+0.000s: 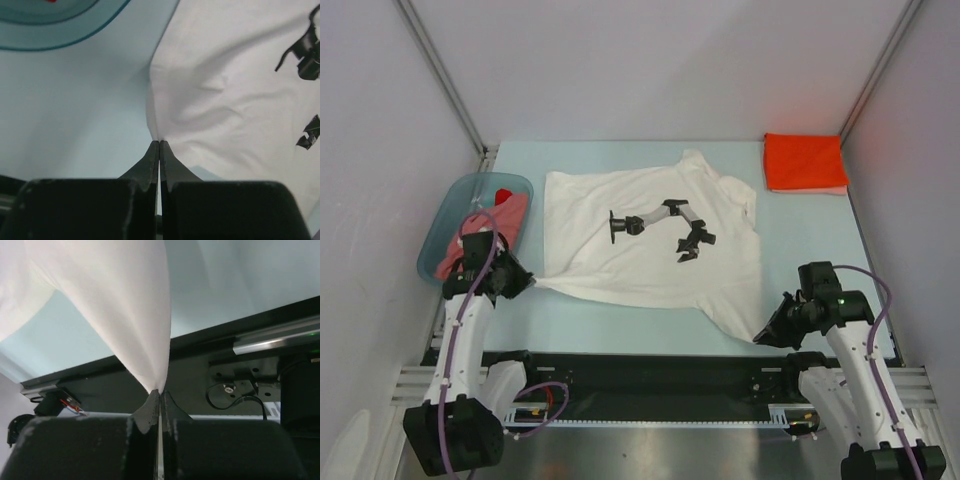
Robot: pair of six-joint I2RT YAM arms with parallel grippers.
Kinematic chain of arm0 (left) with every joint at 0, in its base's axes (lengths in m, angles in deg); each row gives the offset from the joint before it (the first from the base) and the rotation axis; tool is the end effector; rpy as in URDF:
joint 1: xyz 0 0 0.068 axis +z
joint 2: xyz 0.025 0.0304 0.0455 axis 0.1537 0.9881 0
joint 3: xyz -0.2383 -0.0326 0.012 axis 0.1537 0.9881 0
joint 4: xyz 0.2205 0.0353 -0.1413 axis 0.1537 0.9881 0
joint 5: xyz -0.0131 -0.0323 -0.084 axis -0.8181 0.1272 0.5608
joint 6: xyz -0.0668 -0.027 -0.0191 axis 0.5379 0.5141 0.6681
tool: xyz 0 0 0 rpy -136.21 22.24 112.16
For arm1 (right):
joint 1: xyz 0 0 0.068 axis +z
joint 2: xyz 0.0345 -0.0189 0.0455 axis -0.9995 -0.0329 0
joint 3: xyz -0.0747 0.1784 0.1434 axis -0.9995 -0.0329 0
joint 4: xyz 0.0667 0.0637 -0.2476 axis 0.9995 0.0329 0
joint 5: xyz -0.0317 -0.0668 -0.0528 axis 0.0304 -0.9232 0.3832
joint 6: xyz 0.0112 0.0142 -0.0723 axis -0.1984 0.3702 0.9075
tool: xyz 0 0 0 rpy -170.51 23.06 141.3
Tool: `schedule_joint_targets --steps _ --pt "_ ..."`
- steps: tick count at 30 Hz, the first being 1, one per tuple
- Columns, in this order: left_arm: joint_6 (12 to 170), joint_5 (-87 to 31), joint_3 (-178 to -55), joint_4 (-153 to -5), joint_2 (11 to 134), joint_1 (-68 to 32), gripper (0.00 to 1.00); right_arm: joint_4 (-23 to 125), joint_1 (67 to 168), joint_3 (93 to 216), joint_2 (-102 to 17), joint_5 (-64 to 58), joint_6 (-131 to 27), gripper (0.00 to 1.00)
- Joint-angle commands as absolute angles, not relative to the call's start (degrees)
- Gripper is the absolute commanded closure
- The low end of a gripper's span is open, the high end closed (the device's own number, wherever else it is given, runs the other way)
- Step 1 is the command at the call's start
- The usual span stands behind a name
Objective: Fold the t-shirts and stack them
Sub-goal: Fold the tshirt
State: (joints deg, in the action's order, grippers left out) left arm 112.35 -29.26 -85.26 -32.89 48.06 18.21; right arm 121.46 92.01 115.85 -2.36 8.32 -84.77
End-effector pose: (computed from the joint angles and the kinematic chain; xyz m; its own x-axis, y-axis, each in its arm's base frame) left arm 0.2080 0.0266 0.1987 -0.6210 -0.6484 -0.4403 -0.5102 0.7609 -0.4009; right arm 0.1287 0.0292 0.1777 -0.8386 0.5448 0.0064 0.5006 0.7658 0.4037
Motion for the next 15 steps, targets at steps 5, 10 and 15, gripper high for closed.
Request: schedule_joint_targets --steps 5,10,15 --pt "125.63 -38.39 -81.07 -24.06 47.2 20.96 1.0 125.49 95.4 117.96 -6.12 7.73 -84.18 1.0" --pt "128.78 -43.75 -82.21 -20.1 48.86 23.42 1.0 126.11 95.58 118.41 -7.35 7.29 -84.88 1.0" --pt "131.69 -43.24 -81.86 -20.01 51.32 25.97 0.98 124.36 95.58 117.87 -10.52 6.59 -86.29 1.0"
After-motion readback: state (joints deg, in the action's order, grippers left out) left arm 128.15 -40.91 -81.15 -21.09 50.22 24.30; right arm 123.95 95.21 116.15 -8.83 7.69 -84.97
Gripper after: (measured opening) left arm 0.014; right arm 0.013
